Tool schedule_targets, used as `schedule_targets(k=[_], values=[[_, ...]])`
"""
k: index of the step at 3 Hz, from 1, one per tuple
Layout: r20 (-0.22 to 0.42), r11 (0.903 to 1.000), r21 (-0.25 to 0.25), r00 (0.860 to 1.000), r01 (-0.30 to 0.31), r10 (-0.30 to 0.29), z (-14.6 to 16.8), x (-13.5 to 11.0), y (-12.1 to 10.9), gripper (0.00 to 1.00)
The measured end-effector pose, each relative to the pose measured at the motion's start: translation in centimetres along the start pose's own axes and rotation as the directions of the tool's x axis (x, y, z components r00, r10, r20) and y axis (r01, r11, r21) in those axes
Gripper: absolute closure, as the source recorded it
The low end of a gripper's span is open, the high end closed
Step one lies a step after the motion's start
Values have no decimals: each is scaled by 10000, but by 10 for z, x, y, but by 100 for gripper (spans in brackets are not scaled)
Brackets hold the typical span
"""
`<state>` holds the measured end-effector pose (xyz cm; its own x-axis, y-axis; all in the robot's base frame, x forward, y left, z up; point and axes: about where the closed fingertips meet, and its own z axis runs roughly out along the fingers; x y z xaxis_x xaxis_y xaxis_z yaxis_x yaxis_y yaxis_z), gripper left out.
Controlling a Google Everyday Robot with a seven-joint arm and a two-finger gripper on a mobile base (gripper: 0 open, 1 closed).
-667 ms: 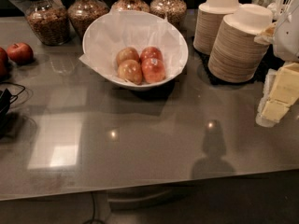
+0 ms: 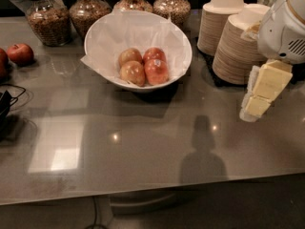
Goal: Pick apple from white bowl
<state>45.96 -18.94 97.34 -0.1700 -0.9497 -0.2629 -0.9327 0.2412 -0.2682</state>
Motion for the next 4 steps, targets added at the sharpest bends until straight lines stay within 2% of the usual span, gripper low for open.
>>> schedule_targets(k=[1,2,3,4], values=[[782,9975,-194,9948,677,-660,13,-47,-10,0],[784,9975,-194,9947,676,-659,13,-47,-10,0],[1325,9984,-163,9898,549,-523,21,-53,-20,0],[2059,9998,108,9784,168,-187,27,-65,-45,0]])
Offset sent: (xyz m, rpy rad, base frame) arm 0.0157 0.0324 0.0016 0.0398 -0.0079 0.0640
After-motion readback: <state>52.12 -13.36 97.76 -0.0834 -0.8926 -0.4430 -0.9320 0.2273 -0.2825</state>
